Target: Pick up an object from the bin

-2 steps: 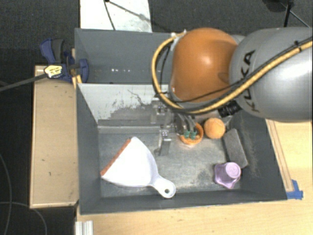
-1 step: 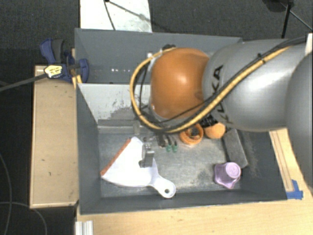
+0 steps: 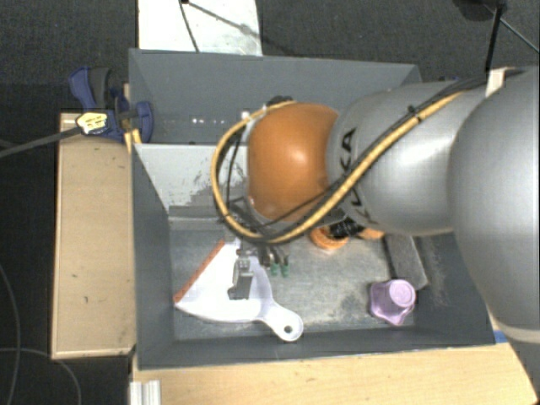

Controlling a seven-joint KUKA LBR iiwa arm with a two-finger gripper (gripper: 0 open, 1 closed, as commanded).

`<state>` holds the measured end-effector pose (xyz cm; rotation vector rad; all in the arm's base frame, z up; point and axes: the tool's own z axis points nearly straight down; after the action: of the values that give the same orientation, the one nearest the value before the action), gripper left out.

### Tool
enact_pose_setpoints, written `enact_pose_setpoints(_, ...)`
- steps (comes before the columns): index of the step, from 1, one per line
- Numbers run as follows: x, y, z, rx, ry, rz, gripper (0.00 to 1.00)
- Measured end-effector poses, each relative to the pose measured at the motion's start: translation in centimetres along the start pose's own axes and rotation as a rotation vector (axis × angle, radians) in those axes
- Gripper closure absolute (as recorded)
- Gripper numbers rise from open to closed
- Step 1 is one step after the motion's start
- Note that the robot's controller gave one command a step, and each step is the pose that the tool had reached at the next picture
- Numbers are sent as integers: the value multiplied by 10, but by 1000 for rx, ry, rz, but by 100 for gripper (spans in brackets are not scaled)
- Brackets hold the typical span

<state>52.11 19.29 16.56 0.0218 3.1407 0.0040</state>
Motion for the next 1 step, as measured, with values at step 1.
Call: enact_pose_setpoints(1, 14, -12, 22, 2, -1, -5, 0)
